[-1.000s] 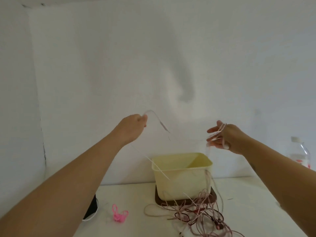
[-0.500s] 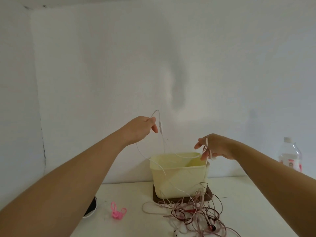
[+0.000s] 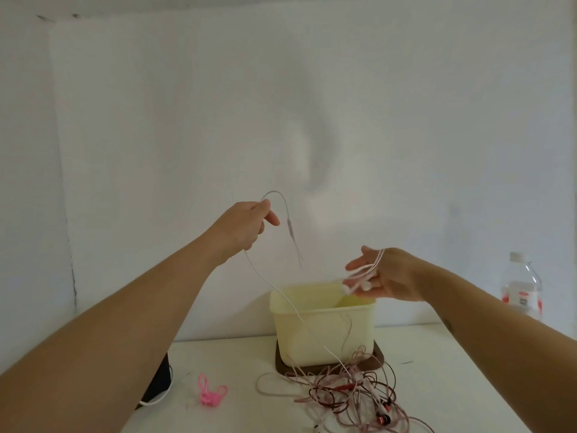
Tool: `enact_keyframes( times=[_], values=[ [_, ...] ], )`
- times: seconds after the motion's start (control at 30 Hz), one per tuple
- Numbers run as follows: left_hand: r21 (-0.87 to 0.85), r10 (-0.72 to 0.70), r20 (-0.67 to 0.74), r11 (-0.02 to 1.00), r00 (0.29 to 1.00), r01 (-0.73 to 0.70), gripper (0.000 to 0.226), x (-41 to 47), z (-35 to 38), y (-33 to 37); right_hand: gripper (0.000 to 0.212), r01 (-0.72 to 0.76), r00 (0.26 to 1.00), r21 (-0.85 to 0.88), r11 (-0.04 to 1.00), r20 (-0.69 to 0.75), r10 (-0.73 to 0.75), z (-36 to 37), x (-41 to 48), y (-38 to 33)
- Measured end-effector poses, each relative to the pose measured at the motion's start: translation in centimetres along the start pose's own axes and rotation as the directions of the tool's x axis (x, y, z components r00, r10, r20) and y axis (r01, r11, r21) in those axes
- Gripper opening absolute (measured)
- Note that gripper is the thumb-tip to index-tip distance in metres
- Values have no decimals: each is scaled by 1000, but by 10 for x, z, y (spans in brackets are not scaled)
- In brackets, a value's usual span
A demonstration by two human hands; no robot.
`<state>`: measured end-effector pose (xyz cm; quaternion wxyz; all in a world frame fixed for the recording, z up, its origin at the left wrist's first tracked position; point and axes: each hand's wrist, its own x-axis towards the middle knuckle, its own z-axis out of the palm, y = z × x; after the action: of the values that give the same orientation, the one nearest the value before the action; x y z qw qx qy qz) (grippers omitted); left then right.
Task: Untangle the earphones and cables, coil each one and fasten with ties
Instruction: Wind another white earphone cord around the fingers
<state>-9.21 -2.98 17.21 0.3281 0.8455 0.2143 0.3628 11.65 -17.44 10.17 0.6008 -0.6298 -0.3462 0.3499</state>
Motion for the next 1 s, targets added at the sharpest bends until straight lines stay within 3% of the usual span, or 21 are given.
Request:
enact_keyframes(
  times=[0.1, 0.17, 0.23, 0.3, 0.4, 0.53, 0.6, 0.67, 0.8, 1.0],
  values=[
    [-84, -22, 30, 996, 999, 24, 41, -2, -3, 1, 44, 87, 996, 374, 923, -17, -87, 2, 3, -2],
    [-193, -57, 62, 979, 996, 68, 40, -3, -6, 4, 39, 74, 997, 393, 917, -12, -75, 1, 3, -3],
    [-251, -73, 87, 963, 993, 93, 38, -4, -10, 8, 30, 50, 998, 128, 990, 26, -54, -2, 0, -4],
    [-251, -76, 76, 964, 994, 93, 36, -3, -12, 9, 22, 53, 995, -161, 986, 94, -38, -3, -3, -7],
    [-249, -69, 38, 965, 997, 76, 35, 0, -11, 11, 23, 110, 981, -416, 903, 189, -33, 4, -6, -11],
    [-247, -14, -36, 969, 999, 4, 34, 4, -4, 22, 37, 225, 965, -602, 766, 245, -92, 33, -3, -3],
    [-176, 58, -88, 982, 994, -73, 36, 4, -1, 31, 42, 277, 951, -636, 720, 287, -113, 51, 4, 9],
    [-1, 168, -147, 985, 975, -170, 37, 2, 1, 38, 32, 306, 946, -680, 666, 297, -131, 66, 14, 22],
    [287, 385, -215, 903, 897, -319, 35, -2, -5, 42, 23, 299, 951, -791, 534, 290, -103, 74, 32, 39],
    [586, 564, -214, 727, 798, -357, 25, -1, -29, 26, 27, 97, 984, -877, 470, 156, 88, 46, 47, 41]
  ],
)
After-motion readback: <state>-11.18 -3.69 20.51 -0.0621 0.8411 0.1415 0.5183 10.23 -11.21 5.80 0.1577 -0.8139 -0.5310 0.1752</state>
